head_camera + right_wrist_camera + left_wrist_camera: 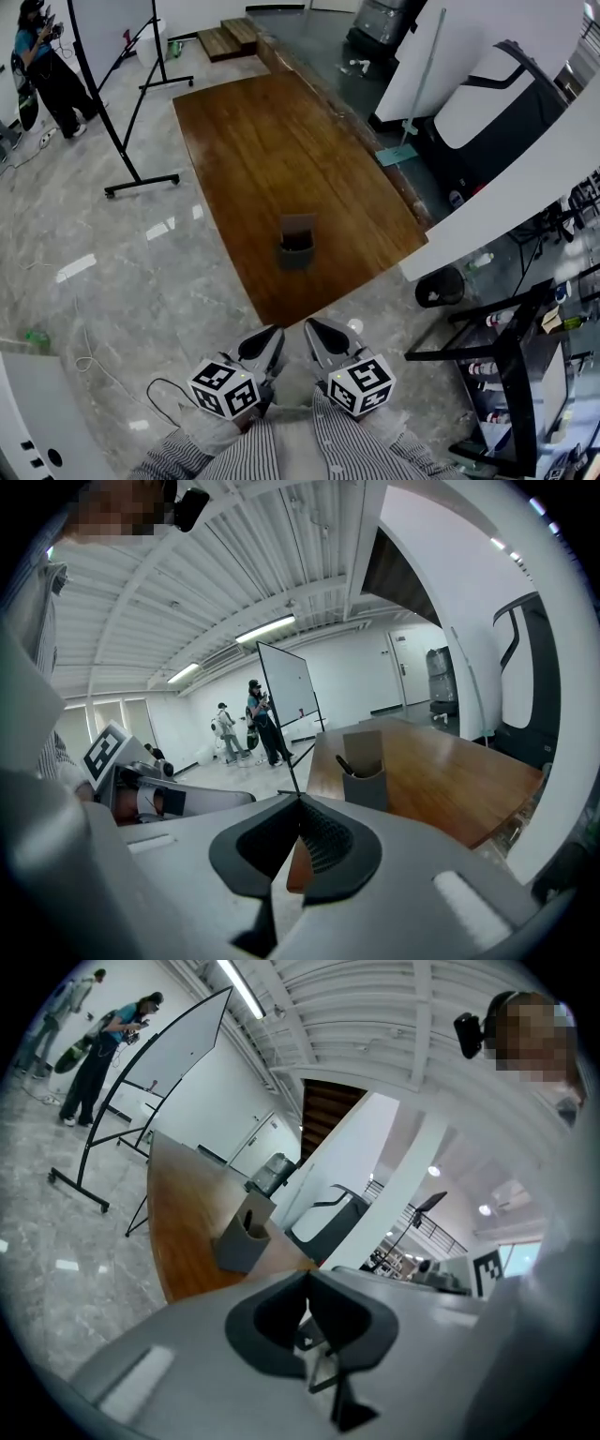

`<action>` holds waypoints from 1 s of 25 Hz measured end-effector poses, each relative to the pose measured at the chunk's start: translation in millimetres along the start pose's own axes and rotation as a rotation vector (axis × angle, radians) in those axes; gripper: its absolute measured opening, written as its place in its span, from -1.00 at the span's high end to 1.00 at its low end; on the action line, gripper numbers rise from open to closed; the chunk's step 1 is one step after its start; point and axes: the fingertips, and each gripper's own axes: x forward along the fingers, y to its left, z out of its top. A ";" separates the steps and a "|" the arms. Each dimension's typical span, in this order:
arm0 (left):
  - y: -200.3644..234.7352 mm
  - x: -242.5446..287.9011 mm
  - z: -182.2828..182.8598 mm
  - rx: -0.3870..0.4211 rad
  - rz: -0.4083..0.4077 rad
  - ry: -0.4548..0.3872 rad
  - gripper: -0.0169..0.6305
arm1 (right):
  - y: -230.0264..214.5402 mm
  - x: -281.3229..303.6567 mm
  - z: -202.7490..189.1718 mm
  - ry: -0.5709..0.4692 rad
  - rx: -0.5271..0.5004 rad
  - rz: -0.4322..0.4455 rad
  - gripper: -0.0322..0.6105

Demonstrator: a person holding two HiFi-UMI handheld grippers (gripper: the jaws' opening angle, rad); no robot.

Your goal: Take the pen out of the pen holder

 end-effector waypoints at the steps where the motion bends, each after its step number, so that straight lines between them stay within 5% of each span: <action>1: 3.8 4.6 2.0 -0.008 0.006 0.001 0.92 | -2.7 3.8 1.0 0.005 -0.002 0.005 0.90; 25: 59.7 58.6 37.3 -0.049 0.145 -0.079 0.92 | -51.4 88.4 28.2 0.089 -0.164 0.102 0.90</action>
